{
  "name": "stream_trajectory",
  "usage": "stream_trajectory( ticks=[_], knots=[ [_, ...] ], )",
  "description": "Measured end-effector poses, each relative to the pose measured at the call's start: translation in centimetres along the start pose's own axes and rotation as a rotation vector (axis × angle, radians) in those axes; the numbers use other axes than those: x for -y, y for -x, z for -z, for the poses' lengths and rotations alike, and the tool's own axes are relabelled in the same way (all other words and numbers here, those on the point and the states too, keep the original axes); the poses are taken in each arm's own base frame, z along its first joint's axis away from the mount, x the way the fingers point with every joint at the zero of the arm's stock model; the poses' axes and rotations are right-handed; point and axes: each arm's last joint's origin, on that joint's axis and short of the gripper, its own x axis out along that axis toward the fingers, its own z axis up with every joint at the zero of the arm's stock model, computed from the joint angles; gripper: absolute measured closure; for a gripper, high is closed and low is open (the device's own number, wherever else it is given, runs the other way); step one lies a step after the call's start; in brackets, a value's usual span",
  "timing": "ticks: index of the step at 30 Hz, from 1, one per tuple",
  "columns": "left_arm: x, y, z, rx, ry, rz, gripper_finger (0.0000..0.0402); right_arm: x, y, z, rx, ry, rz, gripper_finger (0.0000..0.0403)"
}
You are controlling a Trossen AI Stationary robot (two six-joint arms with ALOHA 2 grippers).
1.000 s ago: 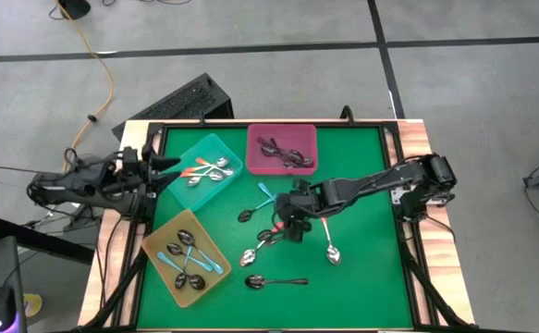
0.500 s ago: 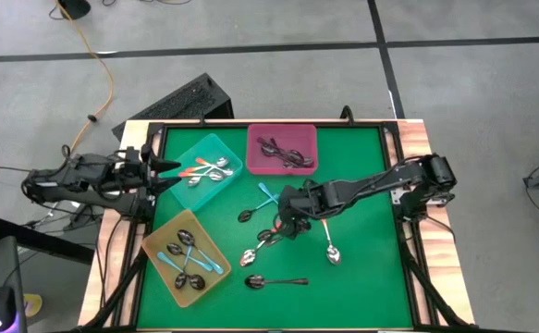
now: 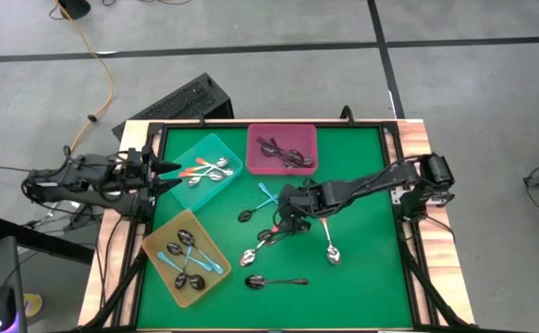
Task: Sort silverware by color (type)
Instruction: Put the black spoon into the pink bin
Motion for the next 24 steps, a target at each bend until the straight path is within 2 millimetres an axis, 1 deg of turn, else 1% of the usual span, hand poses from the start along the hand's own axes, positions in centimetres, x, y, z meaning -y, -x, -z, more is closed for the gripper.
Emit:
stream_trajectory(
  ticks=[5, 8, 11, 19, 24],
  knots=[
    [-0.1, 0.0, 0.0, 0.015, -0.009, -0.048, 0.0183, -0.5, -2.8, -0.2, 0.021, 0.069, -0.004, 0.0155],
    [-0.2, 0.0, -0.1, 0.019, -0.008, -0.058, 0.0183, -0.4, -5.0, 0.3, -0.009, 0.088, 0.019, 0.0155],
    [-0.2, 0.0, -0.1, 0.019, -0.008, -0.058, 0.0183, 0.0, -6.4, 0.4, -0.03, 0.079, 0.034, 0.0155],
    [-0.3, 0.0, -0.1, 0.029, -0.008, -0.09, 0.0183, 1.8, -7.1, -0.5, -0.044, 0.031, 0.067, 0.0155],
    [-0.3, 0.0, -0.1, 0.03, -0.007, -0.091, 0.0183, 2.5, -7.4, -0.9, -0.082, 0.006, 0.014, 0.0155]
  ],
)
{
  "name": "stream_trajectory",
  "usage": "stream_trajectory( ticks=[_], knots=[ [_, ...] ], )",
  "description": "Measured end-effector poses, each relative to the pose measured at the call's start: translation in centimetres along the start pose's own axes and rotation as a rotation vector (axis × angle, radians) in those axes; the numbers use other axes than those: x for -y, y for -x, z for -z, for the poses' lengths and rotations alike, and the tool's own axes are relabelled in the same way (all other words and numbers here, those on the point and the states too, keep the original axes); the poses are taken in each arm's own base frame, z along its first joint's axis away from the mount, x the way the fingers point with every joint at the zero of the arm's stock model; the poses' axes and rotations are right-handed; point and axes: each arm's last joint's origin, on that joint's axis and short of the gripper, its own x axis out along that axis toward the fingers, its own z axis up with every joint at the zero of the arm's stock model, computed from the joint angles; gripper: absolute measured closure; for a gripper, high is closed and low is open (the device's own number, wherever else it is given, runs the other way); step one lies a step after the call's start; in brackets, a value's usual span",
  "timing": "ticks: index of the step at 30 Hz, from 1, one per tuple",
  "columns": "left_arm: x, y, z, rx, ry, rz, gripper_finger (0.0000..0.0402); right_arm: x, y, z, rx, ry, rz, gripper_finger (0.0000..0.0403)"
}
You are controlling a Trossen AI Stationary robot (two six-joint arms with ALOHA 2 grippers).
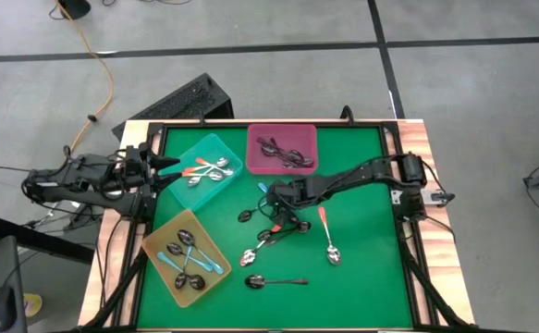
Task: Sort silverware by color (type)
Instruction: Put the black spoon into the pink bin
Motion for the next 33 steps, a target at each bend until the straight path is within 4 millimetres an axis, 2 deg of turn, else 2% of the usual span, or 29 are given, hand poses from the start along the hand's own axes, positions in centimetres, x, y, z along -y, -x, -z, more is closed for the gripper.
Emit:
stream_trajectory(
  ticks=[3, 11, 13, 16, 19, 24, 28, 33],
  knots=[
    [0.0, 0.0, 0.0, 0.0, 0.006, 0.0, 0.0183, -0.3, 0.3, 0.0, 0.025, 0.016, 0.015, 0.0155],
    [0.0, 0.0, 0.0, -0.004, -0.004, -0.004, 0.0183, -0.1, 4.1, -1.4, 0.133, 0.022, -0.003, 0.0155],
    [0.0, 0.0, 0.1, -0.009, -0.007, -0.007, 0.0183, -0.6, 5.4, -1.4, 0.147, 0.07, -0.049, 0.0155],
    [-0.1, 0.0, 0.1, -0.011, -0.009, -0.016, 0.0183, -2.1, 8.0, -1.3, 0.175, 0.178, -0.22, 0.0155],
    [-0.1, 0.0, 0.1, -0.009, -0.003, -0.018, 0.0183, -4.1, 9.8, -0.3, 0.164, 0.268, -0.394, 0.0155],
    [-0.1, 0.0, 0.1, -0.008, 0.018, -0.019, 0.0183, -7.9, 11.5, 3.2, 0.112, 0.399, -0.482, 0.0155],
    [-0.1, 0.0, 0.1, -0.006, 0.026, -0.018, 0.0183, -11.1, 11.5, 6.8, 0.047, 0.481, -0.52, 0.0155],
    [-0.1, 0.0, 0.0, 0.0, 0.047, -0.016, 0.0183, -13.8, 11.3, 10.2, -0.027, 0.466, -0.545, 0.0155]
  ],
)
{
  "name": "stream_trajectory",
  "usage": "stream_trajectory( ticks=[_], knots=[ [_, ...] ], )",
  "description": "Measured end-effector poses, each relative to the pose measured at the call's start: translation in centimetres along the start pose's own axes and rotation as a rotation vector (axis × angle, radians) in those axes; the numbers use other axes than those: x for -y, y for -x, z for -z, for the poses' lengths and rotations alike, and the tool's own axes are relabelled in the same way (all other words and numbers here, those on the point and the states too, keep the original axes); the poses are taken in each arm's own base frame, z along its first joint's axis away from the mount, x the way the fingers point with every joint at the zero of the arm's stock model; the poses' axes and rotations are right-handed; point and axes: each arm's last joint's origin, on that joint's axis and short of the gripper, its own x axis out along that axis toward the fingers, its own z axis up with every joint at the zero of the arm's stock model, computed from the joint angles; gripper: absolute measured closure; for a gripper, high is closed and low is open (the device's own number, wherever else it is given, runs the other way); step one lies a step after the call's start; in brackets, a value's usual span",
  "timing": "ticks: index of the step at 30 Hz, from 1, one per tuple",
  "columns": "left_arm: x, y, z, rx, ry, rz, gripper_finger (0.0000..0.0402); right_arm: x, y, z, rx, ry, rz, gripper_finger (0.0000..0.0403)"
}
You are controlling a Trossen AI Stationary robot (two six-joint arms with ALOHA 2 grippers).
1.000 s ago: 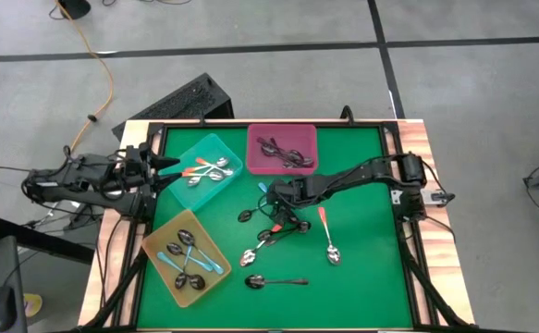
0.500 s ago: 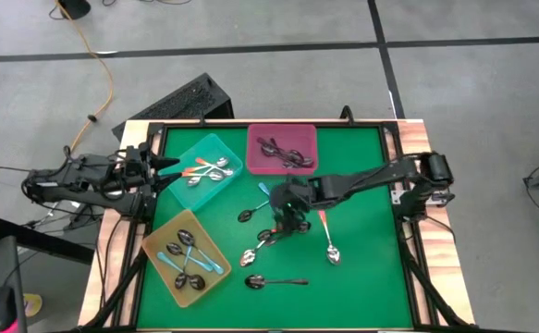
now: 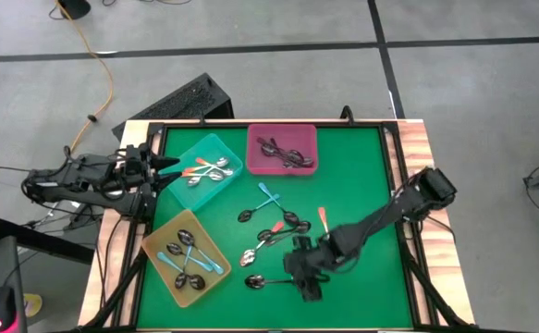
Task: Sort silverware by color (type)
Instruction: Put the black spoon into the pink bin
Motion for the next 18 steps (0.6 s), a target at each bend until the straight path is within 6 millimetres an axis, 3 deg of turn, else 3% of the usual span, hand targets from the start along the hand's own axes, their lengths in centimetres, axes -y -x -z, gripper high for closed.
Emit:
stream_trajectory(
  ticks=[7, 18],
  knots=[
    [0.0, 0.0, 0.0, 0.006, 0.001, -0.017, 0.0183, -1.8, -1.5, 1.0, 0.006, 0.006, -0.011, 0.0155],
    [-0.1, 0.0, 0.0, 0.009, 0.002, -0.027, 0.0183, -0.1, -2.8, -0.3, -0.013, 0.114, 0.059, 0.0155]
  ],
)
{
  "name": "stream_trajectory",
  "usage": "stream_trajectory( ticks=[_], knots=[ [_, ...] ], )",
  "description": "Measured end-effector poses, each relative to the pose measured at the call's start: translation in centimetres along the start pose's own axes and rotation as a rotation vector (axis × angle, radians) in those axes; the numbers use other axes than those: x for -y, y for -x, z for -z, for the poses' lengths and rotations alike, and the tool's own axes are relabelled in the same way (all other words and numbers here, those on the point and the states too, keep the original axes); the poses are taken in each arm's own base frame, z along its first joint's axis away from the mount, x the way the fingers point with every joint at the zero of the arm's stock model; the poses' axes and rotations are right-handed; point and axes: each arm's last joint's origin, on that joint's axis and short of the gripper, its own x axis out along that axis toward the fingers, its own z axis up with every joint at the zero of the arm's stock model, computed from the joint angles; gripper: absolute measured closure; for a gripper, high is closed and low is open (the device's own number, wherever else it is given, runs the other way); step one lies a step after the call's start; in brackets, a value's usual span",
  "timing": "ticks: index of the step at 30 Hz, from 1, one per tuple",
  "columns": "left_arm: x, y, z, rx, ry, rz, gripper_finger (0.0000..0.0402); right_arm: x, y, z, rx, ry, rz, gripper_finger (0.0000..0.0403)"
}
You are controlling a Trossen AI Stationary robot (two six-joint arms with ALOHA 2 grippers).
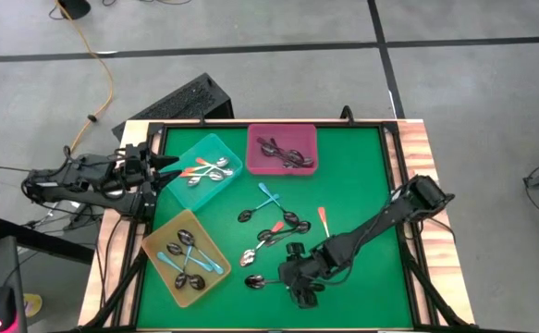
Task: Sort silverware by color (type)
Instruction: Put the black spoon into the pink bin
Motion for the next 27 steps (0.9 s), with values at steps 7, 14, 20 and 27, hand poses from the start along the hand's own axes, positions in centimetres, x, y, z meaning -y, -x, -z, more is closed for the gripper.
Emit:
stream_trajectory(
  ticks=[7, 14, 20, 27],
  knots=[
    [0.0, 0.0, 0.0, 0.0, 0.0, -0.001, 0.0183, 0.1, 0.7, -1.7, -0.02, 0.074, 0.053, 0.0155],
    [0.0, 0.0, 0.0, -0.002, 0.0, 0.006, 0.0183, 0.2, 0.7, -1.7, -0.008, 0.076, 0.094, 0.0155],
    [0.0, 0.0, 0.1, -0.008, -0.004, 0.006, 0.0183, -0.5, -0.5, -1.3, -0.018, 0.069, 0.126, 0.0155],
    [0.0, 0.0, 0.1, -0.014, -0.009, 0.003, 0.0183, -0.9, -3.2, -2.0, -0.068, 0.079, 0.136, 0.0155]
  ],
)
